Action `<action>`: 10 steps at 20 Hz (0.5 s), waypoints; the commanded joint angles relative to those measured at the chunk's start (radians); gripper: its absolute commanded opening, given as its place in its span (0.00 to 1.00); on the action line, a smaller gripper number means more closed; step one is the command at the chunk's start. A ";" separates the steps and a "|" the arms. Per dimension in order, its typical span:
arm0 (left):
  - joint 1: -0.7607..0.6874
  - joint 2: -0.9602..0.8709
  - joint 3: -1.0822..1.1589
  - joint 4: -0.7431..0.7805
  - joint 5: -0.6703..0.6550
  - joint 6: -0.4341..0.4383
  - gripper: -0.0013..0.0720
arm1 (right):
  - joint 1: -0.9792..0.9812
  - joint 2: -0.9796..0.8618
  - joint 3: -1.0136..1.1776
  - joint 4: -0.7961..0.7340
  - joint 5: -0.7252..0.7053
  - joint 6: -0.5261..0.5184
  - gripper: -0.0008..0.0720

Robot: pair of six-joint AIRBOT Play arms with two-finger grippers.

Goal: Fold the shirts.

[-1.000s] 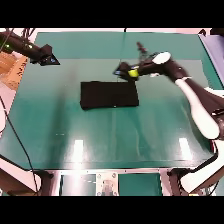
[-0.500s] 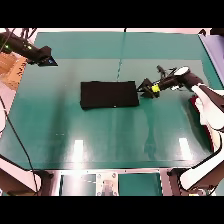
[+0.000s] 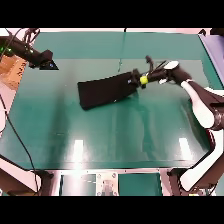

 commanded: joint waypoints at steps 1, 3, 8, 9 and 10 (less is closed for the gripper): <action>0.000 0.000 -0.015 -0.003 -0.001 0.000 0.05 | -0.111 0.081 0.146 -0.008 0.122 0.066 0.03; 0.000 0.000 -0.015 -0.003 -0.001 -0.001 0.05 | -0.225 0.160 0.195 -0.042 0.147 0.108 0.03; 0.000 0.000 -0.015 -0.004 -0.001 -0.001 0.05 | -0.566 0.314 0.221 -0.077 0.172 0.170 0.03; 0.000 0.000 -0.015 -0.004 -0.001 -0.001 0.05 | -0.639 0.333 0.221 -0.077 0.182 0.179 0.03; 0.000 0.000 -0.015 -0.003 -0.001 -0.001 0.05 | -0.713 0.352 0.221 -0.079 0.193 0.182 0.03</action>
